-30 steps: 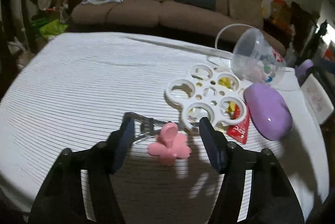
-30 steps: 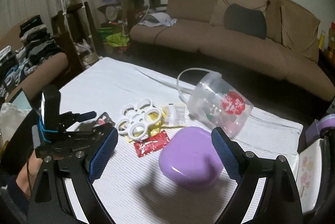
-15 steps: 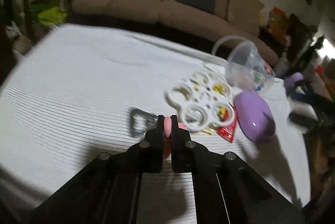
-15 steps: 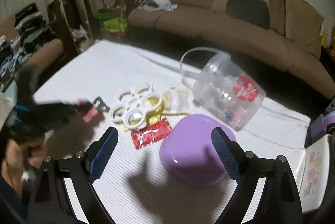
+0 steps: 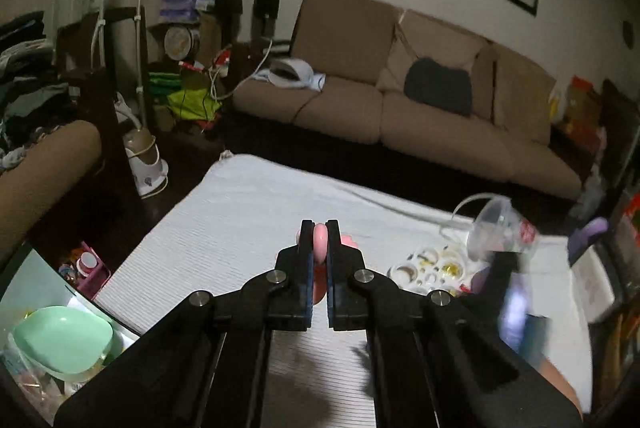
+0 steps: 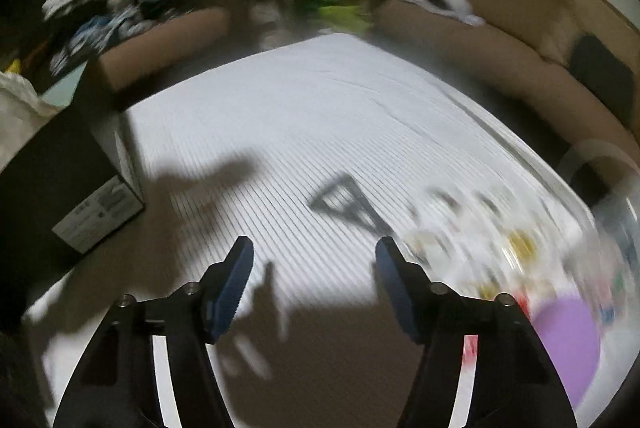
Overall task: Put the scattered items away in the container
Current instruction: 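Grasp the pink flower clip with the left tool while the right tool grasps the silver bottle opener, then carry the clip and bottle opener over the glass-topped box and open both tools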
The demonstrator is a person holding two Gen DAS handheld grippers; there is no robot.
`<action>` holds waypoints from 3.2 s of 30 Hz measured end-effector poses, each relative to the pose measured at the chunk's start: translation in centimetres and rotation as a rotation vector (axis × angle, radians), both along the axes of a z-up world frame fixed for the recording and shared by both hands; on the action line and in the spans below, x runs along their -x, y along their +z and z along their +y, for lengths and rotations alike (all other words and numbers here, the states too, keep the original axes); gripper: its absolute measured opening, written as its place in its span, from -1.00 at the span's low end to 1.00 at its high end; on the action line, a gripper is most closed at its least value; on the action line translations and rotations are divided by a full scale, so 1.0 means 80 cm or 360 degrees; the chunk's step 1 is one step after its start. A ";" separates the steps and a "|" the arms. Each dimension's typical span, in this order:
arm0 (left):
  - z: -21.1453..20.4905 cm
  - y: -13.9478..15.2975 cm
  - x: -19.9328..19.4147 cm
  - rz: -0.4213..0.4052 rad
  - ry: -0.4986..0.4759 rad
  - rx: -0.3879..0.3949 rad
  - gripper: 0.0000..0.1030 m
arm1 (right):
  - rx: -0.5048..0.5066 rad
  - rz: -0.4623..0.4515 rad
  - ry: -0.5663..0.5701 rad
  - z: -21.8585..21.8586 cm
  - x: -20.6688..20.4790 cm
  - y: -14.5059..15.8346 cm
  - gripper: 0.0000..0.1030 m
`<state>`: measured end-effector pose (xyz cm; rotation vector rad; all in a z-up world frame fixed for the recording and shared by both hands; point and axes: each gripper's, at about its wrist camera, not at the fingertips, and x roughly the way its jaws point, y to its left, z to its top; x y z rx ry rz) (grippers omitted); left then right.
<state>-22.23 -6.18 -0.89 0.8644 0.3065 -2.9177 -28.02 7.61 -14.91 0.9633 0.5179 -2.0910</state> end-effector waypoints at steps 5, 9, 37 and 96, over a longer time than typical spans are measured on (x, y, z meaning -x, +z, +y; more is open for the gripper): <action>-0.009 0.004 0.000 0.0013 -0.0029 -0.0035 -0.91 | -0.0296 0.0009 0.0191 -0.035 0.048 -0.029 0.22; -0.014 0.001 0.003 -0.0003 -0.0044 -0.0062 -0.92 | -0.0193 -0.0232 0.0254 -0.009 0.068 -0.035 -0.01; 0.030 0.051 -0.036 0.0073 -0.0067 0.0142 -0.92 | 0.0876 0.0186 -0.0553 0.165 -0.118 0.186 -0.60; -0.238 0.074 -0.308 -0.0264 0.0454 -0.0060 -0.92 | 0.0574 -0.0540 -0.0101 -0.174 -0.290 0.221 -0.59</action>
